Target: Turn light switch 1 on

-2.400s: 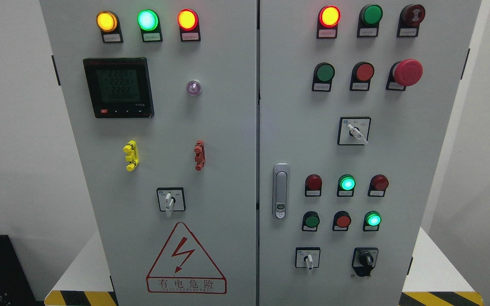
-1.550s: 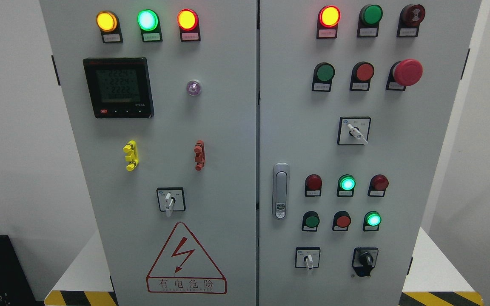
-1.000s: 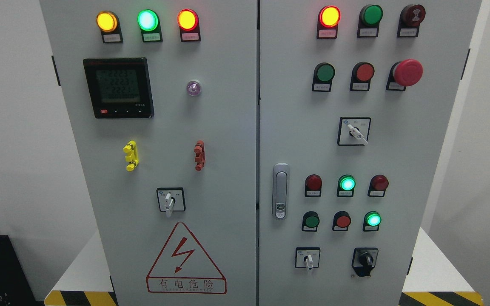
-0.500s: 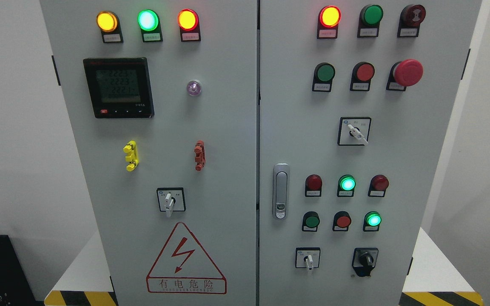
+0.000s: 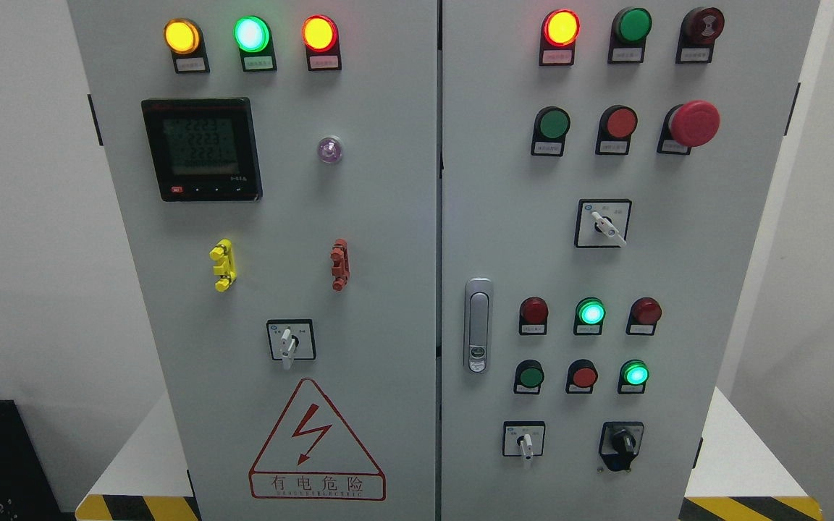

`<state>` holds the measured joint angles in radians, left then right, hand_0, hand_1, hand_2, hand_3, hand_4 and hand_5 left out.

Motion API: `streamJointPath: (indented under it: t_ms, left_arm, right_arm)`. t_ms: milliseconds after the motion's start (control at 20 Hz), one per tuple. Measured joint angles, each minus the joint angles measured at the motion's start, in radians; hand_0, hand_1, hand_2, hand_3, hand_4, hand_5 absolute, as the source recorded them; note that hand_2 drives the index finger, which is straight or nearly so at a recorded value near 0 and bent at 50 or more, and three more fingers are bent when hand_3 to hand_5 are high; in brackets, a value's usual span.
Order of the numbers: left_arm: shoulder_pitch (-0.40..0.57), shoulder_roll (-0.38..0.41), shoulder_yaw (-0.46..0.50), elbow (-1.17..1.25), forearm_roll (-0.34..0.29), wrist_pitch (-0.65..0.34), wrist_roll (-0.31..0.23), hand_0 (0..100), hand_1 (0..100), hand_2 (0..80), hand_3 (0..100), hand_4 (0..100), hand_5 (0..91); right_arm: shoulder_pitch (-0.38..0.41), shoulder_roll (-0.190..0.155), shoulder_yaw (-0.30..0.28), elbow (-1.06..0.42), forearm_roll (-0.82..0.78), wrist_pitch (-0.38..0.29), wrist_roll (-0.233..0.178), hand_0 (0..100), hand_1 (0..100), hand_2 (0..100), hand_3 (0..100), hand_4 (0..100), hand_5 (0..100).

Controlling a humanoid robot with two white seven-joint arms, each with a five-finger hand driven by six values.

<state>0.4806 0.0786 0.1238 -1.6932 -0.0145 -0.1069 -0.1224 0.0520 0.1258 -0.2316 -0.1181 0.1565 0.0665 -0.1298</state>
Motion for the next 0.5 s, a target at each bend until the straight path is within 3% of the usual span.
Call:
streamJointPath:
  t_ms: [200, 300, 500]
  left_arm:
    - [-0.031, 0.004, 0.008, -0.111, 0.007, -0.047, 0.003, 25, 25, 17.6, 40, 56, 28.5]
    - [-0.044, 0.005, 0.011, -0.151, 0.010, -0.061, 0.005, 26, 30, 23.1, 44, 62, 40.7]
    - [-0.083, 0.004, 0.013, -0.218, 0.012, -0.068, 0.009, 26, 39, 29.0, 53, 69, 56.0]
  right_arm:
    - [0.000, 0.000, 0.000, 0.000, 0.000, 0.000, 0.000, 31, 0, 0, 0, 0, 0]
    - [0.000, 0.000, 0.000, 0.000, 0.000, 0.000, 0.000, 31, 0, 0, 0, 0, 0]
    - [0.000, 0.000, 0.000, 0.000, 0.000, 0.000, 0.000, 31, 0, 0, 0, 0, 0]
